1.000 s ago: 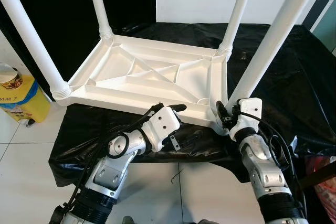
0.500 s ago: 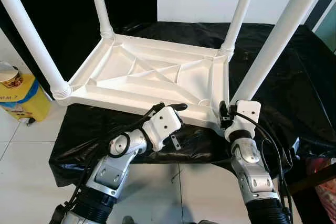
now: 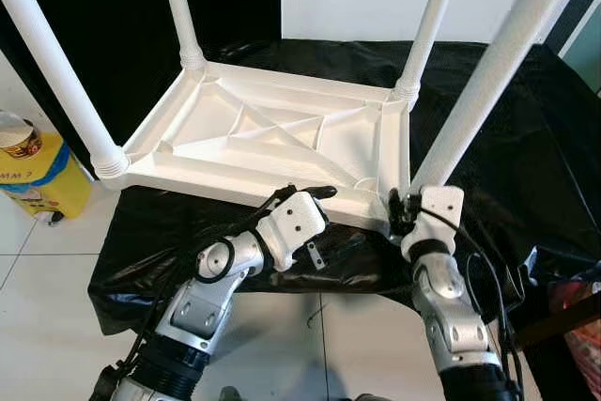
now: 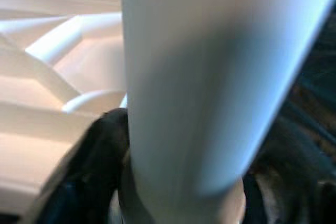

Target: Building children table

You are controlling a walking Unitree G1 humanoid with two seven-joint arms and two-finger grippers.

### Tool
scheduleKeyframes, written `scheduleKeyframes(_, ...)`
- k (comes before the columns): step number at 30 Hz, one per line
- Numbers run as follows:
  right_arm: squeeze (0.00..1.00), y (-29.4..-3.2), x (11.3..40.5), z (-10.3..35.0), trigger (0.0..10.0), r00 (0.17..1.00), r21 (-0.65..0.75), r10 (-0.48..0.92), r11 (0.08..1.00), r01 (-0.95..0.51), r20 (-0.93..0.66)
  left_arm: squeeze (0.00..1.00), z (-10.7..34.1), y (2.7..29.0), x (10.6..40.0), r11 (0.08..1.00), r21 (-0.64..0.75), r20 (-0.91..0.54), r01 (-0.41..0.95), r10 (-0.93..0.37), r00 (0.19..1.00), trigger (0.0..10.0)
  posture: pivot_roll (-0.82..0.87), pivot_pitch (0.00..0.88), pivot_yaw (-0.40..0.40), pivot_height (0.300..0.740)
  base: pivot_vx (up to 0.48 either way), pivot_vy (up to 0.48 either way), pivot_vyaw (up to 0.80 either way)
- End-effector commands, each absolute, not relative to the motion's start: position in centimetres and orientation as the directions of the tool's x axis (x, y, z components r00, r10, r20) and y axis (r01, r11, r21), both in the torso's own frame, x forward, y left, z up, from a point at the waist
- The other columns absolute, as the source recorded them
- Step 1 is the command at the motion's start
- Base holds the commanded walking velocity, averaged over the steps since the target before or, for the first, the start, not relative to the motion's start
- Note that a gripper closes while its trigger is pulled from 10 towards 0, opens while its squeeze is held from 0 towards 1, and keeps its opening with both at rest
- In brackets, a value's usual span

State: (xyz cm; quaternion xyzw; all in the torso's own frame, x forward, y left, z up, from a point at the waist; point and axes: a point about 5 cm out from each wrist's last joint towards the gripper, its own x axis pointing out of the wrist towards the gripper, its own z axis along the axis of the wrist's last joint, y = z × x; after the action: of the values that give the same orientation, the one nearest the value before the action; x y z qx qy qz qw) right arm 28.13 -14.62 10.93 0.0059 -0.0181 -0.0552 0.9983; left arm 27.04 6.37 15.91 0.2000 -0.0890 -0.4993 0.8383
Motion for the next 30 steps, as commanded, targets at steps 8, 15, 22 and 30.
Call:
scheduleKeyframes(8, 1.00, -16.4, 27.7, 11.8, 10.0, 0.995, -0.001, 0.019, 1.000, -0.019, 0.100, 0.00, 15.8, 6.1, 27.2, 0.431, 0.437, -0.046, 0.790, -0.866, 0.498, 10.0, -0.03, 0.027, -0.036, 0.740, 0.000, 0.000, 0.00)
scheduleKeyframes(15, 0.00, -16.7, 28.3, 11.8, 10.0, 0.972, -0.031, 0.218, 0.976, -0.216, 0.087, 0.00, 15.8, 6.1, 27.3, 0.431, 0.443, -0.047, 0.786, -0.865, 0.500, 10.0, -0.03, 0.024, -0.033, 0.740, 0.000, 0.000, 0.00)
scheduleKeyframes(22, 0.00, -16.7, 30.1, 12.6, 10.0, 0.911, -0.085, 0.407, 0.912, -0.400, 0.074, 0.00, 15.9, 6.2, 27.5, 0.432, 0.455, -0.049, 0.779, -0.861, 0.506, 10.0, -0.02, 0.023, -0.042, 0.740, 0.000, 0.000, 0.00)
scheduleKeyframes(30, 0.00, -16.4, 30.9, 12.6, 10.0, 0.874, -0.101, 0.484, 0.872, -0.478, 0.044, 0.00, 15.8, 6.1, 27.2, 0.433, 0.455, -0.048, 0.778, -0.861, 0.507, 10.0, 0.00, 0.025, -0.048, 0.740, 0.000, 0.000, 0.00)
